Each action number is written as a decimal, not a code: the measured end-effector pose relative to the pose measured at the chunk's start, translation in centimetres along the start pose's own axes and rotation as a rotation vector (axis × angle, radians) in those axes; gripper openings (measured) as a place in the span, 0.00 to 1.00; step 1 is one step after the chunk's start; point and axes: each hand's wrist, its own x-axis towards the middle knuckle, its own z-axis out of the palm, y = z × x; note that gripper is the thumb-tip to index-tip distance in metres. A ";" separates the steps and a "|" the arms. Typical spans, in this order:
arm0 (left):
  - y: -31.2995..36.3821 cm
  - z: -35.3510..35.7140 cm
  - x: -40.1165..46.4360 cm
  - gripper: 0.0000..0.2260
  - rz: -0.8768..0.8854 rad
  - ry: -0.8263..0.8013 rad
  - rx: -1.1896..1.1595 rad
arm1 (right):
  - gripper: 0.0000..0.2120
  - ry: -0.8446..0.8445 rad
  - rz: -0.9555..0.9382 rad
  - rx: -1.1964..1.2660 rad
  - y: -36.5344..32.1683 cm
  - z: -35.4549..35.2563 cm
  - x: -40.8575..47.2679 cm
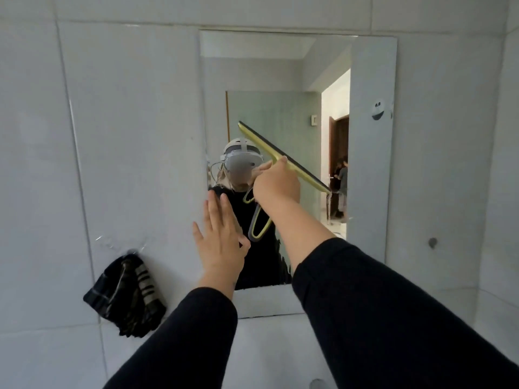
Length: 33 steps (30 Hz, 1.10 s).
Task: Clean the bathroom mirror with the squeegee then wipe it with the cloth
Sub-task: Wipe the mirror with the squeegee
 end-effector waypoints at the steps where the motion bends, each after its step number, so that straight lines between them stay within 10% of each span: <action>1: -0.2 0.1 -0.2 0.47 -0.009 -0.005 0.003 | 0.21 0.001 -0.006 -0.003 0.0 0.0 0.1; 23: -0.5 -0.3 -4.0 0.51 -0.119 -0.255 0.001 | 0.25 -0.275 -0.350 -0.668 3.0 -0.6 -5.9; 33: -1.5 -0.3 -4.3 0.48 -0.141 -0.339 -0.017 | 0.24 -0.030 -0.858 -0.933 0.1 -0.6 -3.3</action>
